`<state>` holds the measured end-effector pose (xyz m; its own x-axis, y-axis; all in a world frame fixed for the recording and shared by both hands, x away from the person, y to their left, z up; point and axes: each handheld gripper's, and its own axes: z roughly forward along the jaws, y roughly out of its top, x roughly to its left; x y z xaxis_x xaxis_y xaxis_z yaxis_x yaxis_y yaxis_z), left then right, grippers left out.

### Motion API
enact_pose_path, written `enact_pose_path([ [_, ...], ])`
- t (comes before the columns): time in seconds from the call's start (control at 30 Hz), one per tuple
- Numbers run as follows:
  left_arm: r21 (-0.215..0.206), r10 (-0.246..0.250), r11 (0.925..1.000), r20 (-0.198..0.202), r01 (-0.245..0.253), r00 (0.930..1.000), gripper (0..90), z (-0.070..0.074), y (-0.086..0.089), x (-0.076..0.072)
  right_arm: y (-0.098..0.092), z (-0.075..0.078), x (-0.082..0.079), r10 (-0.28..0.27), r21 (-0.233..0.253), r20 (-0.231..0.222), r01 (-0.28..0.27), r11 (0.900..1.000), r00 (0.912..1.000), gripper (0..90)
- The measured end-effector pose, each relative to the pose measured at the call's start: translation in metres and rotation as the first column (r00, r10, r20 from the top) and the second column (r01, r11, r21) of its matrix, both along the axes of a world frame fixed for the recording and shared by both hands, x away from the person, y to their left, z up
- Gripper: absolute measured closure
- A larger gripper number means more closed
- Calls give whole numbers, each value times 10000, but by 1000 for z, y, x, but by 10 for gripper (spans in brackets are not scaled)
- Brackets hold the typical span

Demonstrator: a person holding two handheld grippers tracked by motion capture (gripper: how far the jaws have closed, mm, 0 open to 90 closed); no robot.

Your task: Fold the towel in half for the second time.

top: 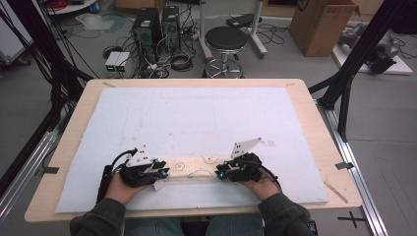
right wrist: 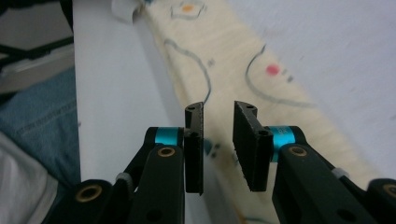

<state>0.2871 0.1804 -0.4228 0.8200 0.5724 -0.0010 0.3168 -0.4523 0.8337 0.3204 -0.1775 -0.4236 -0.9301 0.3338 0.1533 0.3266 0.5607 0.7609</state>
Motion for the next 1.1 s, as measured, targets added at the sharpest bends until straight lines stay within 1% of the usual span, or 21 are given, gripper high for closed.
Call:
enact_pose_path([
  [0.07, -43, 58, 10000, -40, -58, 10000, 659, 0, 4, 3, -3, 7, 6, -287, 76, 243, 286, 9996, 9993, 683],
  [0.1, 15, 99, 9999, -66, -99, 9999, 653, -1, 5, 4, -5, 9, 10, -445, 56, 343, 444, 9990, 9984, 671],
  [0.13, 145, 94, 9999, -148, -92, 9998, 650, -1, 7, 5, -6, 9, 13, -531, 11, 348, 531, 9986, 9980, 662],
  [0.17, 154, 124, 9998, -196, -121, 9997, 640, -3, 8, 5, -8, 9, 15, -629, -87, 401, 633, 9980, 9972, 643],
  [0.23, 152, 84, 9999, -272, -80, 9996, 618, -5, 11, 6, -12, 6, 19, -821, -277, 317, 830, 9962, 9961, 619],
  [0.27, 113, 126, 9999, -337, -123, 9994, 612, -6, 12, 6, -14, 5, 20, -898, -322, 376, 910, 9953, 9953, 608],
  [0.33, 236, 130, 9996, -405, -120, 9991, 594, -8, 15, 7, -18, 1, 20, -1002, -531, 338, 1019, 9934, 9944, 591],
  [0.5, 407, 78, 9992, -535, -57, 9985, 555, -12, 19, 7, -28, -7, 17, -1033, -697, 260, 1049, 9920, 9943, 543],
  [0.6, 522, 26, 9986, -573, 4, 9984, 542, -13, 20, 7, -33, -8, 15, -930, -648, 362, 952, 9933, 9950, 526],
  [0.7, 482, 67, 9988, -648, -36, 9979, 535, -14, 21, 6, -37, -10, 12, -864, -646, 417, 890, 9939, 9954, 519],
  [0.8, 530, 31, 9986, -611, 2, 9981, 532, -15, 21, 6, -41, -12, 10, -768, -688, 495, 801, 9944, 9958, 514],
  [0.83, 582, 17, 9983, -627, 20, 9980, 530, -15, 21, 5, -41, -12, 9, -758, -711, 544, 796, 9943, 9956, 512],
  [0.97, 512, -26, 9987, -629, 59, 9980, 521, -16, 22, 5, -42, -12, 7, -610, -835, 700, 668, 9943, 9957, 502],
  [1.1, 554, -48, 9984, -576, 80, 9983, 518, -17, 22, 4, -43, -14, 5, -625, -872, 841, 698, 9937, 9945, 494],
])
